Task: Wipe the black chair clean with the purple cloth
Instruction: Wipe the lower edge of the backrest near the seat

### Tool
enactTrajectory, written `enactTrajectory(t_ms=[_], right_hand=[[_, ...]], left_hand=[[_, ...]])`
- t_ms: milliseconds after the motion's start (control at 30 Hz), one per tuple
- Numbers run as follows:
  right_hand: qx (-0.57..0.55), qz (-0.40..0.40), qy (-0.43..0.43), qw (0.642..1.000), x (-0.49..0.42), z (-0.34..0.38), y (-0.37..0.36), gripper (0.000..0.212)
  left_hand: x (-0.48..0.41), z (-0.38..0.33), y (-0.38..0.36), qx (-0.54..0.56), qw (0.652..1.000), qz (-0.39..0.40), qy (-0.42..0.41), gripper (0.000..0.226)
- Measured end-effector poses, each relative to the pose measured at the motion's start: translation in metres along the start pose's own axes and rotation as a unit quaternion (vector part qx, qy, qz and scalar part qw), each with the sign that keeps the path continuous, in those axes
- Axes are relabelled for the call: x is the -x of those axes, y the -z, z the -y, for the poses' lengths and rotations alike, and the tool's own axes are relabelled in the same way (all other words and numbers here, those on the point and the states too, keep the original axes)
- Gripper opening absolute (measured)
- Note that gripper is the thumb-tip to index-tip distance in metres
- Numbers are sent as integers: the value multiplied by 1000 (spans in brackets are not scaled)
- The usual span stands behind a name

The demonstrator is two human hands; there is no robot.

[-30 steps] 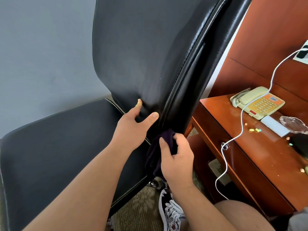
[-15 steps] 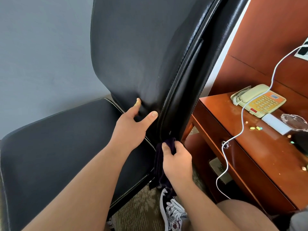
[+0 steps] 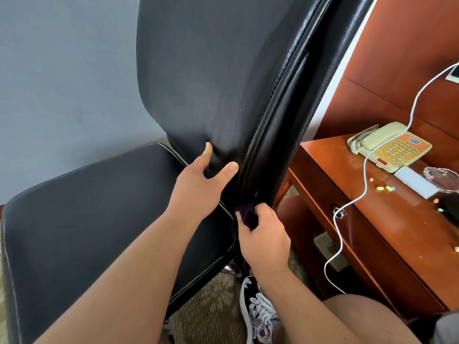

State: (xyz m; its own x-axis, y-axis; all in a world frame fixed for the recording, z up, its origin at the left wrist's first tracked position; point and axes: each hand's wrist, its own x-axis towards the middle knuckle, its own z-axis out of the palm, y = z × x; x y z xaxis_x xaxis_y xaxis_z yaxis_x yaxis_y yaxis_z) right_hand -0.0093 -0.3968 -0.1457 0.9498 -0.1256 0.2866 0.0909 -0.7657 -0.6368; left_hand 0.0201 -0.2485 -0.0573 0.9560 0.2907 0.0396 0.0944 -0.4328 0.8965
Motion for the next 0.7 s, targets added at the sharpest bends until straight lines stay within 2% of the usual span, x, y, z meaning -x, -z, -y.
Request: enactTrajectory(t_ms=[100, 300, 367, 433, 600, 700], right_hand=[[-15, 10, -41, 999, -1, -2, -1, 18], [-114, -94, 71, 986, -5, 30, 18, 19], [-137, -115, 83, 980, -9, 38, 24, 21], [-134, -103, 73, 983, -10, 37, 23, 24], [-54, -58, 55, 995, -1, 19, 11, 26], [-11, -22, 16, 1000, 2, 8, 3, 23]], left_hand=[[2, -1, 1, 3, 1000, -1, 3, 78], [4, -4, 1, 15, 1000, -8, -2, 78], [4, -6, 1, 14, 1000, -4, 0, 78], [5, -7, 3, 0, 1000, 5, -6, 79], [6, -10, 16, -152, 988, 21, -7, 81], [15, -16, 18, -238, 971, 18, -32, 70]])
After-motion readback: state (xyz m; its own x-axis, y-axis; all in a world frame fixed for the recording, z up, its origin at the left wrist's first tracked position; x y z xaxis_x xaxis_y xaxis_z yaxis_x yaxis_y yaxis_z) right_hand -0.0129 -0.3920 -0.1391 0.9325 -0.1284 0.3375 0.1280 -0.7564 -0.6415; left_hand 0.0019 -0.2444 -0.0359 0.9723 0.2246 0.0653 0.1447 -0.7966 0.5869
